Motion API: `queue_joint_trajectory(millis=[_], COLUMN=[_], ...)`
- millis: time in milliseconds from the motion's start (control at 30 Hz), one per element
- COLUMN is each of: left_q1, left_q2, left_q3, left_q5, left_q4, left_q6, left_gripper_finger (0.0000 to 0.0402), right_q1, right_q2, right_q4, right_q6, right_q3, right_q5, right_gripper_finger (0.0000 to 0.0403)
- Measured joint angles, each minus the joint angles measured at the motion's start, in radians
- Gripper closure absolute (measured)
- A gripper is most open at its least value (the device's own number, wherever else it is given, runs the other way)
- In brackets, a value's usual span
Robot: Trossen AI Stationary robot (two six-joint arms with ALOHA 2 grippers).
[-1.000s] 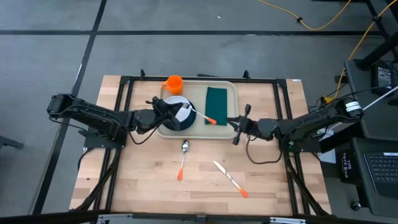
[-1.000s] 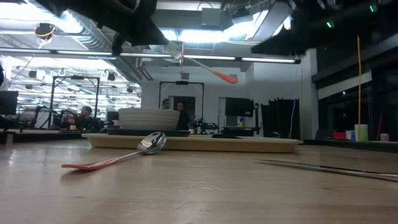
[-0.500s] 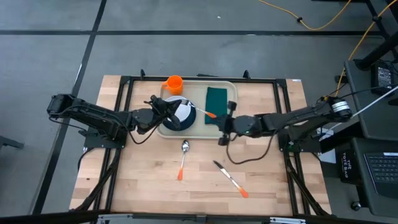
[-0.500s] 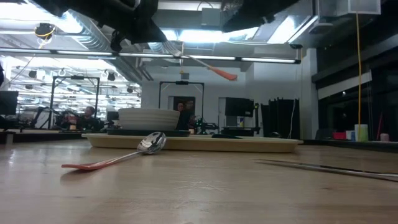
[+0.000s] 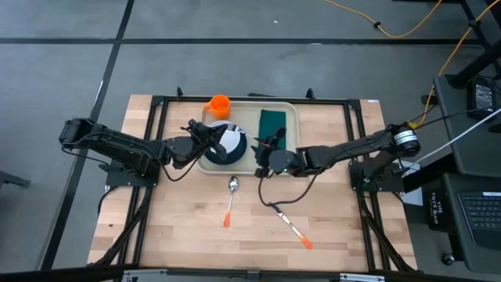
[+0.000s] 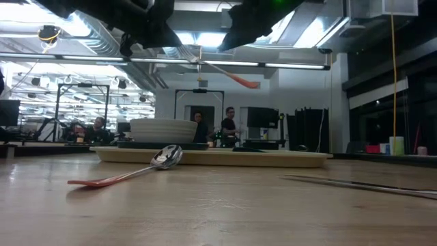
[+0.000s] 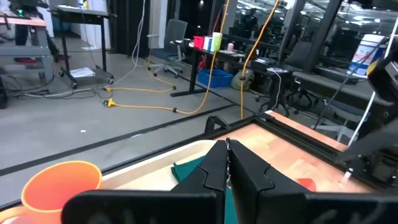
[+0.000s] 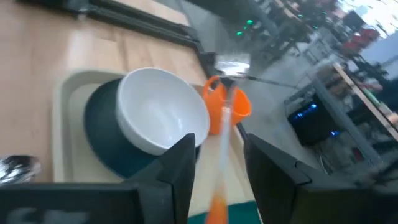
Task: Set up tray
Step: Put the orange fork on top of the green table napkin on the brown serving tray
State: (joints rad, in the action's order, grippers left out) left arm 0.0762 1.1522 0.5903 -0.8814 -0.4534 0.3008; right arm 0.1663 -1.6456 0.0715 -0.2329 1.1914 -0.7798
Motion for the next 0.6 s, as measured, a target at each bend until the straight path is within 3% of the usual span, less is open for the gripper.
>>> queue_joint_trajectory(millis=[400,600], left_q1=[0.000,0.000], left_q2=[0.000,0.000], left_q3=[0.001,0.001], left_q5=[-0.015,-0.015], left_q4=[0.000,0.000], left_q6=[-0.008,-0.008], left_gripper_finger=[0.0399,0.0399], right_q1=[-0.095,-0.126], right_q2=[-0.083,-0.083], right_q4=[-0.072,-0.100], right_q6=[-0.034,-0.033], right_q3=[0.016,0.016], right_q5=[0.019,0.100], right_gripper_finger=[0.0256,0.0256])
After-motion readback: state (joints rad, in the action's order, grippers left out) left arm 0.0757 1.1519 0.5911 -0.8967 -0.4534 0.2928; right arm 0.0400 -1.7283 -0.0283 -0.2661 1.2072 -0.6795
